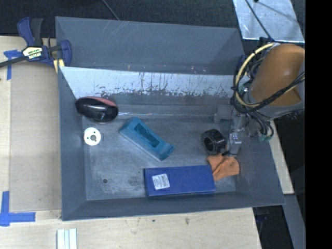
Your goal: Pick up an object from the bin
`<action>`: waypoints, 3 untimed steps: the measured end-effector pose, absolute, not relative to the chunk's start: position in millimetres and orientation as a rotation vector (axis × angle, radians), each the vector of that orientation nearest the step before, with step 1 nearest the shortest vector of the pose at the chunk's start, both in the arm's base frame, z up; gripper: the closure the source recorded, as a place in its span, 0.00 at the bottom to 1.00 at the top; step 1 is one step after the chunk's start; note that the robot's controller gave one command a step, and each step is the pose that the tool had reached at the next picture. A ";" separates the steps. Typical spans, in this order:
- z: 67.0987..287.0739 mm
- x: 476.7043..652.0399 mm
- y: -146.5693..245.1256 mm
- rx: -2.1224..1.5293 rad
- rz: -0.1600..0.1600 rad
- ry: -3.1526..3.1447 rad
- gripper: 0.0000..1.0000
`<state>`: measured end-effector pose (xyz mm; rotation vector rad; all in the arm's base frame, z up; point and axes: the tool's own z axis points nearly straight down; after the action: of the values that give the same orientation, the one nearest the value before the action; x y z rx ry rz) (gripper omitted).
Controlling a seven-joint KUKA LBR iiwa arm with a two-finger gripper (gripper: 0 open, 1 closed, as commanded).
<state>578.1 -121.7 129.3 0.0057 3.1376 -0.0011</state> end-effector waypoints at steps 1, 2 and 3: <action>94.6 533.1 -131.7 -0.053 -0.001 3.139 1.00; 94.5 533.1 -131.5 -0.055 -0.001 3.139 0.00; 94.6 533.3 -131.5 -0.056 -0.001 3.138 1.00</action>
Offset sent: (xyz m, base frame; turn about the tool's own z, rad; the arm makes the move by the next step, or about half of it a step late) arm 0.0000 0.0000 0.0000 0.0000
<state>533.3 -131.5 94.6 -0.0560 3.1383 -0.0015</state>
